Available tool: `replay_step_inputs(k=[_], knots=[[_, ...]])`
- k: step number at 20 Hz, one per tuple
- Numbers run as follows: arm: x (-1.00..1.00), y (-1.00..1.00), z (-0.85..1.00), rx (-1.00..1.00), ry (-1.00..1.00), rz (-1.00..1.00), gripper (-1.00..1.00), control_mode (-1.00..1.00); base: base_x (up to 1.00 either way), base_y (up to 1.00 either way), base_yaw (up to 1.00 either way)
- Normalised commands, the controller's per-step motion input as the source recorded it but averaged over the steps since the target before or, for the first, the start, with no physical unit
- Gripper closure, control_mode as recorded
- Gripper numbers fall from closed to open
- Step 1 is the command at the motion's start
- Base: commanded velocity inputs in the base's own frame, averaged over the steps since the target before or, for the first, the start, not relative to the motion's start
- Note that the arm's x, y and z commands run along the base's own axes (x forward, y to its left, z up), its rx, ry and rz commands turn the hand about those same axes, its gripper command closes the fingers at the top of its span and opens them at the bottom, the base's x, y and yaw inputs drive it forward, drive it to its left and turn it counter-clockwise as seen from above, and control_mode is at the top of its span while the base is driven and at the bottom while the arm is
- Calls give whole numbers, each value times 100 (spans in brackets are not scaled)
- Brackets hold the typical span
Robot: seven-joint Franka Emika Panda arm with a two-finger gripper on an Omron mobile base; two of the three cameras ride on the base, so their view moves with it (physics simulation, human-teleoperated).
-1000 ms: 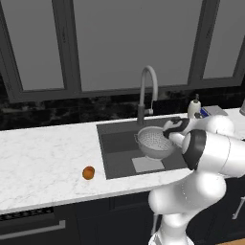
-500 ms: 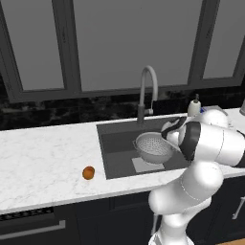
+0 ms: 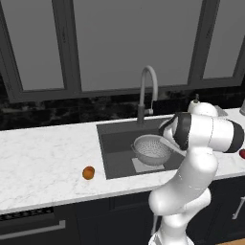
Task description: Put the colander in the sink, put the peach, mango in the colander, and turn on the sink faucet and pour water over the colander.
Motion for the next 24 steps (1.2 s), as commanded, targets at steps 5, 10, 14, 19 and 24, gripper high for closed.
replay_step_inputs(k=[5,10,14,19,24], knots=[[19,-3,-19,0,0,8,100,-100,0,0,0],[27,0,-21,0,0,6,100,-100,0,0,0],[29,-3,-21,0,0,4,100,-100,0,0,0],[34,-10,-23,0,0,2,100,-100,0,0,0],[37,-10,-23,0,0,0,100,-100,0,0,0]])
